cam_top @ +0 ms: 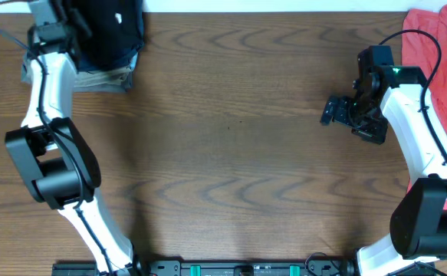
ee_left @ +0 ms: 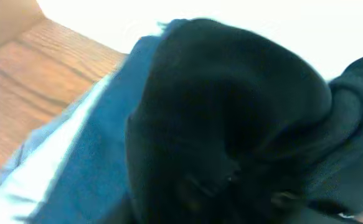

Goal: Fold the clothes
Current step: 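Carry the black t-shirt with the left gripper onto the top-left clothes stack, then open the left gripper to release the t-shirt on the stack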

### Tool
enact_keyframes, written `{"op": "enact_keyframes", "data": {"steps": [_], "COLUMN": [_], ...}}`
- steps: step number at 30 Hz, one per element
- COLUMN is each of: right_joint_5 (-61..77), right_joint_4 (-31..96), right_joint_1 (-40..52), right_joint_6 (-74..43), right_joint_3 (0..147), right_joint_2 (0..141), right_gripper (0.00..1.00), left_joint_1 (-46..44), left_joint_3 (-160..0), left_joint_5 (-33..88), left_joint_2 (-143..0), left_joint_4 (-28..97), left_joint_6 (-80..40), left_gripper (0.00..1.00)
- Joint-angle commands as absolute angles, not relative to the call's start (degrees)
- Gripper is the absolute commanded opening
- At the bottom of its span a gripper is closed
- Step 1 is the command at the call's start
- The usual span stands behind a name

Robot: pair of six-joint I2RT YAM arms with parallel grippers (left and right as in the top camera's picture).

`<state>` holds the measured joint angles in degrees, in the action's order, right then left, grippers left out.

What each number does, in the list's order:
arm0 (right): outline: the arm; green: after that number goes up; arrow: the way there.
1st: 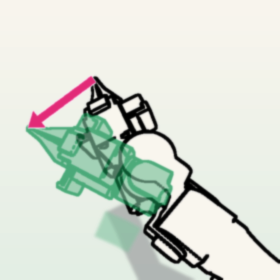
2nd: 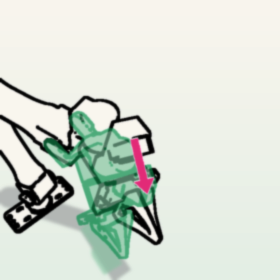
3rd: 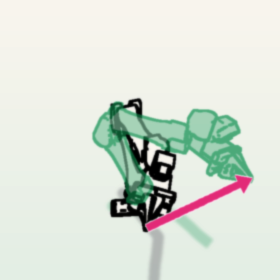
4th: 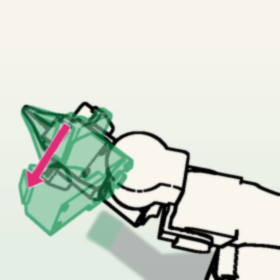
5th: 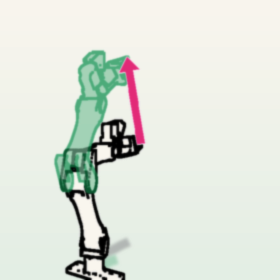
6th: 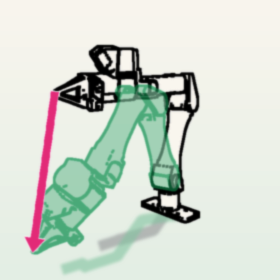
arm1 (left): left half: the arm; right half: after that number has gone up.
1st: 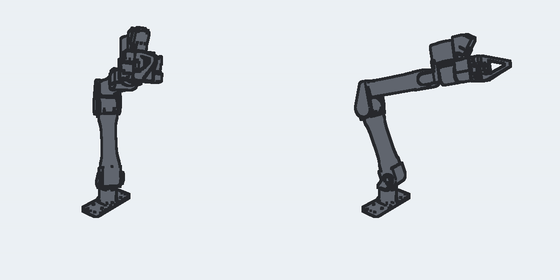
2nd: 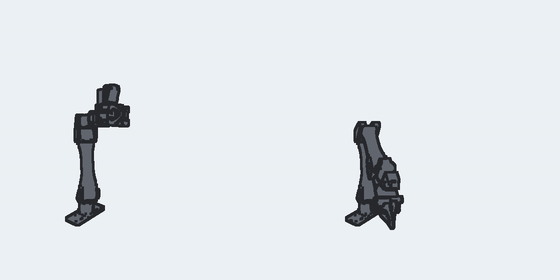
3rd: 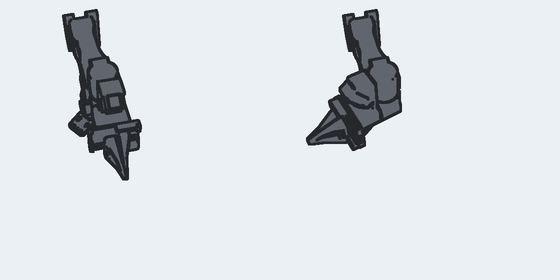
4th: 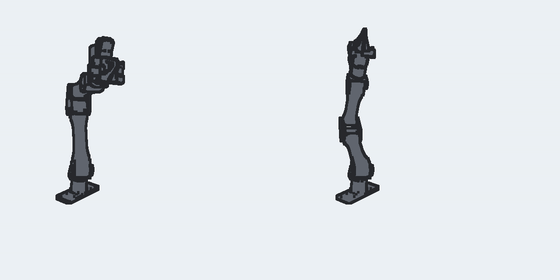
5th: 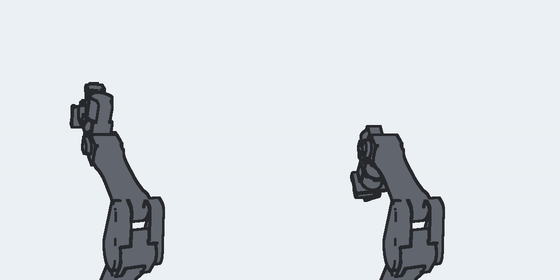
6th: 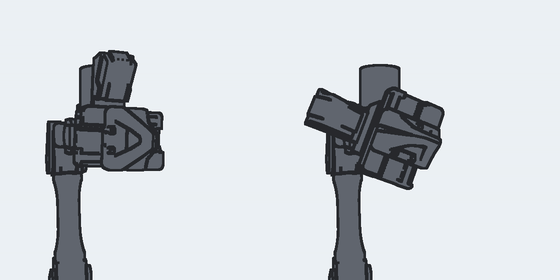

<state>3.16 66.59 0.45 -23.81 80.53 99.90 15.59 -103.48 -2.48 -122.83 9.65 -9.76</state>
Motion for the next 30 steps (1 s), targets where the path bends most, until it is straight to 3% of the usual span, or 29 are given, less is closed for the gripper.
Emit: {"op": "enact_keyframes", "data": {"steps": [1,3,6,10,20,27,30], "right_joint_5": [2.8,2.8,2.8,2.8,2.8,2.8,2.8], "right_joint_4": [66.7,66.7,66.7,66.7,66.7,66.6,66.7], "right_joint_1": [0.4,0.4,0.4,0.4,0.4,0.4,0.4], "right_joint_6": [-23.3,-23.3,-23.3,-23.3,-23.3,-23.3,-23.3], "right_joint_3": [80.8,80.8,80.8,80.8,80.8,80.8,80.8], "right_joint_2": [99.5,99.5,99.5,99.5,99.5,99.5,99.5], "right_gripper": [0.99,0.99,0.99,0.99,0.99,0.99,0.99], "left_joint_1": [18.1,19.0,19.9,19.9,17.9,17.3,17.3], "left_joint_3": [-106.0,-106.0,-106.0,-106.0,-106.0,-106.0,-106.0], "left_joint_5": [-4.6,-4.6,-4.5,-2.4,4.5,4.5,3.7], "left_joint_2": [-123.2,-123.2,-122.8,-120.8,-115.9,-121.0,-124.6], "left_joint_4": [9.1,9.3,10.2,11.0,8.2,2.6,2.3], "left_joint_6": [-10.9,-10.8,-10.9,-10.9,-14.2,-14.2,-13.5], "left_gripper": [0.56,0.57,0.68,0.73,0.67,0.69,0.77]}}
